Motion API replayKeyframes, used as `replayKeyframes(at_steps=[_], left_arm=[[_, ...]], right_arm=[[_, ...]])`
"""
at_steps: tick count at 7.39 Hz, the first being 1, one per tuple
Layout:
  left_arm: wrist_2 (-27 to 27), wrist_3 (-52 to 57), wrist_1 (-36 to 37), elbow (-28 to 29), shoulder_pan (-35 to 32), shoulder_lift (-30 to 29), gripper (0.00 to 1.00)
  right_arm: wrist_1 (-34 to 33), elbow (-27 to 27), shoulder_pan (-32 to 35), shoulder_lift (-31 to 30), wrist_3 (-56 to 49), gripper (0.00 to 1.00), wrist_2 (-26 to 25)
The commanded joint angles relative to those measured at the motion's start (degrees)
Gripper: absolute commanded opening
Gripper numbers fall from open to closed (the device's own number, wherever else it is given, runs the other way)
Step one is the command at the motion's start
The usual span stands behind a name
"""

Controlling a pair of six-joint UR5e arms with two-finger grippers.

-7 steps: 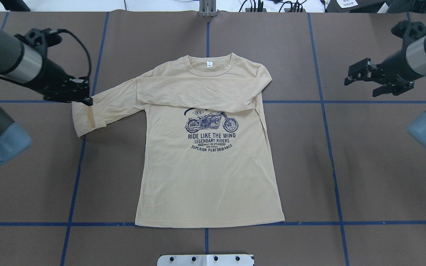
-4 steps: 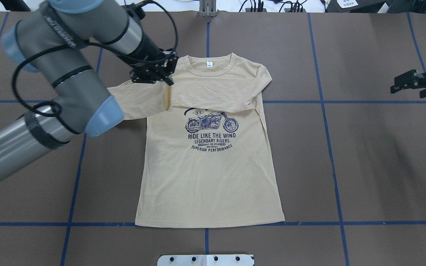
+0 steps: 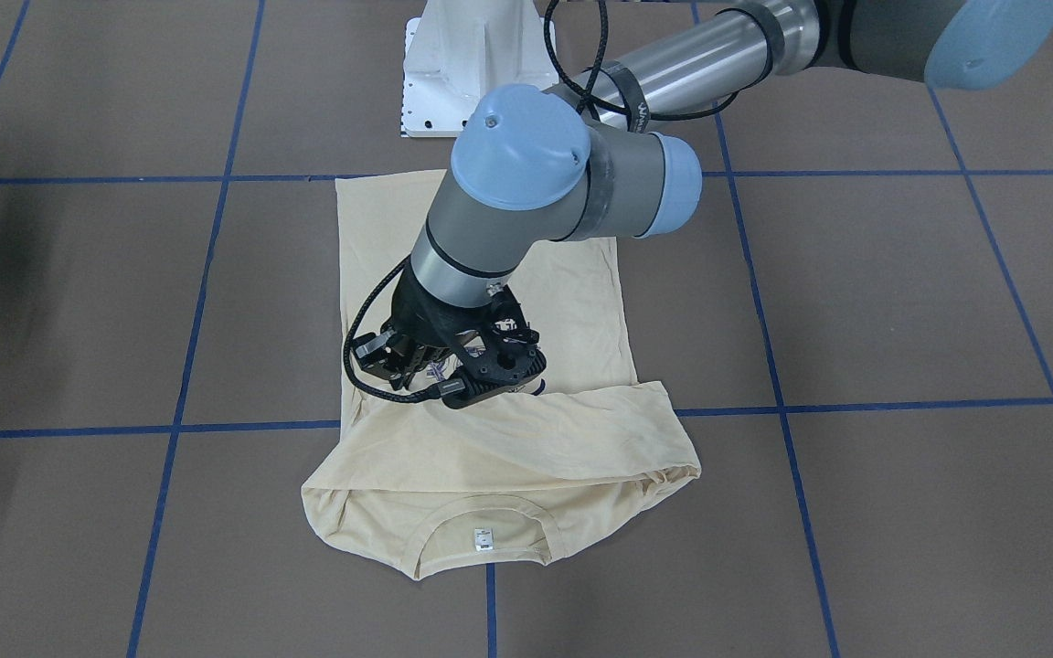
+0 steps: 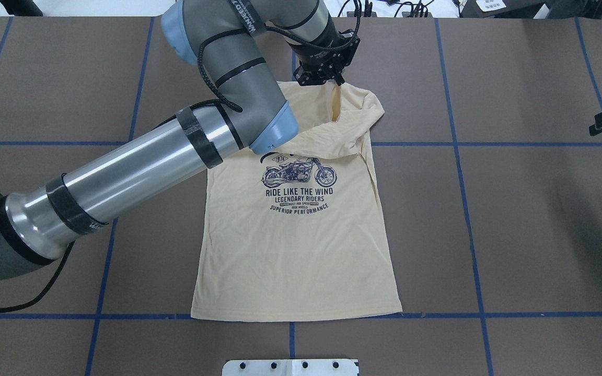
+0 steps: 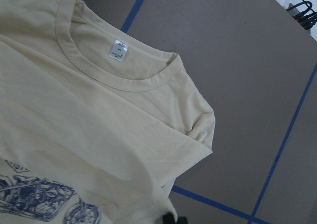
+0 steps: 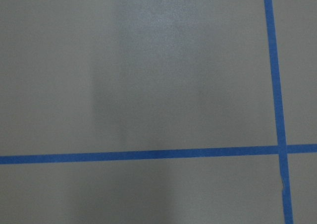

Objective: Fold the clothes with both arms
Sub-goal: 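Carry the sleeve with the left gripper across toward the opposite shoulder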

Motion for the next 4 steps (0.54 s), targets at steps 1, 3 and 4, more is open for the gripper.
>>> replayKeyframes(at_steps=[1, 3, 4], left_arm=[[4.65, -0.51, -4.85, 6.98, 2.02, -3.36, 0.0], [7.92, -0.69, -7.07, 8.6, 4.05, -3.29, 0.0], [11.59, -0.77, -8.82, 10.0, 4.76, -3.37, 0.0]], right_arm=[[0.0, -0.08, 0.07, -0.13, -0.16, 0.99, 0.01], [0.0, -0.17, -0.02, -0.22, -0.16, 0.99, 0.01], [0.0, -0.43, -0.02, -0.22, -0.16, 0.99, 0.01]])
